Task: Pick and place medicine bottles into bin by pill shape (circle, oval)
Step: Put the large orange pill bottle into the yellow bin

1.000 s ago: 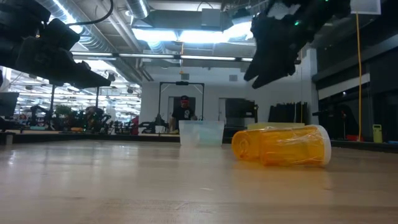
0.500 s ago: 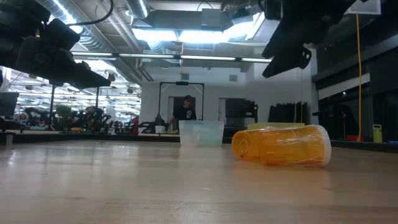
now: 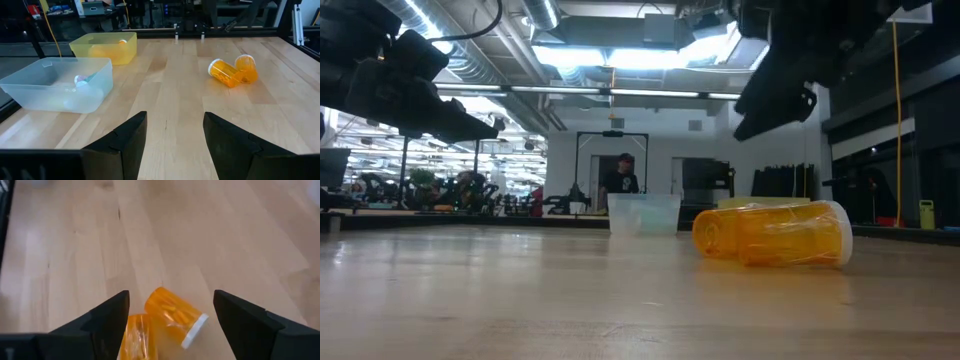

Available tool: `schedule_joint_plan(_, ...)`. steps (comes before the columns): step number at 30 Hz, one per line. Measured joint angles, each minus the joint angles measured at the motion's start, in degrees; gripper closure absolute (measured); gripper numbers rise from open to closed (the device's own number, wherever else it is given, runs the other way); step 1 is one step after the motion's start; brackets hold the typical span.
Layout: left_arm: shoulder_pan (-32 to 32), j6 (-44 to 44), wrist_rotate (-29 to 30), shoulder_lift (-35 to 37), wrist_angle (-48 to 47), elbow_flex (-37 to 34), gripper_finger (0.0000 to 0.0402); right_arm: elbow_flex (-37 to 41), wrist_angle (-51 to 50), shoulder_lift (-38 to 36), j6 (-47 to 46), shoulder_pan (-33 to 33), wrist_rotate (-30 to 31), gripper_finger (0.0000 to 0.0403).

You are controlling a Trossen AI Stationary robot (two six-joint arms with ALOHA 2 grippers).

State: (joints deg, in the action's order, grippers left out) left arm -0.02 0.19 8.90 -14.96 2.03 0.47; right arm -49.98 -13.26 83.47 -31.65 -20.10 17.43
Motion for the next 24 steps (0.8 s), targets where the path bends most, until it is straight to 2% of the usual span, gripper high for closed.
schedule_joint_plan(8, -0.01, 0.39, 0.01, 0.0, 0.01, 0.0, 0.0211, -0.02, 0.48, 2.67, 0.31, -0.02, -5.11, 0.0112)
schedule_joint_plan(16, -0.01, 0.37, 0.01, 0.0, 0.01, 0.0, 0.0211, -0.02, 1.88, 2.88, 0.12, -0.05, -7.04, 0.0112)
schedule_joint_plan(24, -0.01, 0.35, 0.01, -0.02, -0.01, 0.02, 0.0211, -0.04, 1.78, 7.27, -0.91, -1.92, -7.71, 0.0112)
